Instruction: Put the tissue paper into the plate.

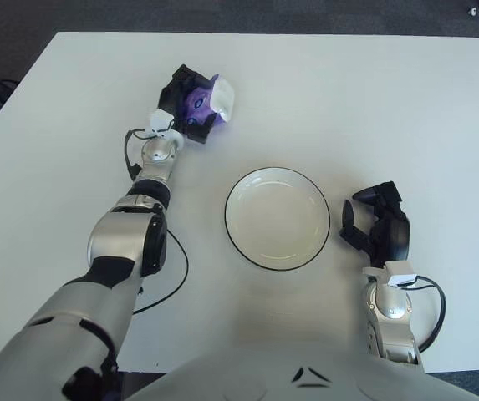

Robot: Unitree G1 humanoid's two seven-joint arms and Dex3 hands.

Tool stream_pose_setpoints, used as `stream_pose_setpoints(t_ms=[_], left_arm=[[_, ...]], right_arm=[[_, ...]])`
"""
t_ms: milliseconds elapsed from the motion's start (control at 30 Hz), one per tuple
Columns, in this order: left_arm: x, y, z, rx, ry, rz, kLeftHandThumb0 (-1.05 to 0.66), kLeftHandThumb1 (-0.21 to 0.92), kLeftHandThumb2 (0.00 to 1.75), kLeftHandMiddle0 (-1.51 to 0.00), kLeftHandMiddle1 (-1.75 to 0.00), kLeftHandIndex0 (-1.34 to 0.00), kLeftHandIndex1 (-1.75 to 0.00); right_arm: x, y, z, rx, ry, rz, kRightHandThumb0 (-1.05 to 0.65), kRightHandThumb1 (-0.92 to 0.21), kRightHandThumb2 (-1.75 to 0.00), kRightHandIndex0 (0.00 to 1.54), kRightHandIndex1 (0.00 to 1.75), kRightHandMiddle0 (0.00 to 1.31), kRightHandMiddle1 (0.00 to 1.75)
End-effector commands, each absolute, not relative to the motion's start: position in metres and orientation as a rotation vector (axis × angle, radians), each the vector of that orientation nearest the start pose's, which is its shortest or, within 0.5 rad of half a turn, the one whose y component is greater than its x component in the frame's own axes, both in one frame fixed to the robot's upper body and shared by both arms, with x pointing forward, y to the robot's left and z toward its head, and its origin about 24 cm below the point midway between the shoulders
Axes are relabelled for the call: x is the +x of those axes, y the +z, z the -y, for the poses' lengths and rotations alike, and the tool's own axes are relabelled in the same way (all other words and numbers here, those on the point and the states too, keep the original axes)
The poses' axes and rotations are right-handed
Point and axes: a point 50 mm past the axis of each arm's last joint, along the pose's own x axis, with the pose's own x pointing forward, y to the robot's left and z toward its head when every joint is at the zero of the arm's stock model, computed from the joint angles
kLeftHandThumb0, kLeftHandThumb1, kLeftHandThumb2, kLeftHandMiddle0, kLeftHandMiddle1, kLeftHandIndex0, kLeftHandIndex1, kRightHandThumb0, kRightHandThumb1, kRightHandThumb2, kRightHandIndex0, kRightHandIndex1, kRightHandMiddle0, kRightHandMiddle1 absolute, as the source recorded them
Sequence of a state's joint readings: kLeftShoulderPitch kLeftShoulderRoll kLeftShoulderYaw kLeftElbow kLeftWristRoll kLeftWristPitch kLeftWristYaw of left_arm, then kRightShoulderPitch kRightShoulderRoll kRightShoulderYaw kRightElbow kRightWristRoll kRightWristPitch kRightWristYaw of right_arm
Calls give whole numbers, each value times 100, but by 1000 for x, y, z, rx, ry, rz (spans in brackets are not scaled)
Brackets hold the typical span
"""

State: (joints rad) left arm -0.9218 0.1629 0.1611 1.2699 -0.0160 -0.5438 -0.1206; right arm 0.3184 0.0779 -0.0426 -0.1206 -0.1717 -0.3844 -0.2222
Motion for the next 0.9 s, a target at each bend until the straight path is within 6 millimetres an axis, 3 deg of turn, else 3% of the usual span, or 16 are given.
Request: stream_pose_setpoints(t_ms=[0,400,867], left_arm=[[386,88,-152,30,-160,127,0,-9,171,-94,-154,-74,-175],[387,114,-144,-12,-255,291,0,-7,167,-95,-150,-72,-175],[378,143,-135,120,-406,509,0,-14,174,-101,-149,-75,-175]], right_arm=[[175,17,174,-116,-338,56,-42,-52,-107,48,159,45,175],[176,18,172,-110,-332,65,-42,-52,-106,48,160,45,175],[179,16,171,-102,-329,77,-42,-53,-106,47,159,44,175]])
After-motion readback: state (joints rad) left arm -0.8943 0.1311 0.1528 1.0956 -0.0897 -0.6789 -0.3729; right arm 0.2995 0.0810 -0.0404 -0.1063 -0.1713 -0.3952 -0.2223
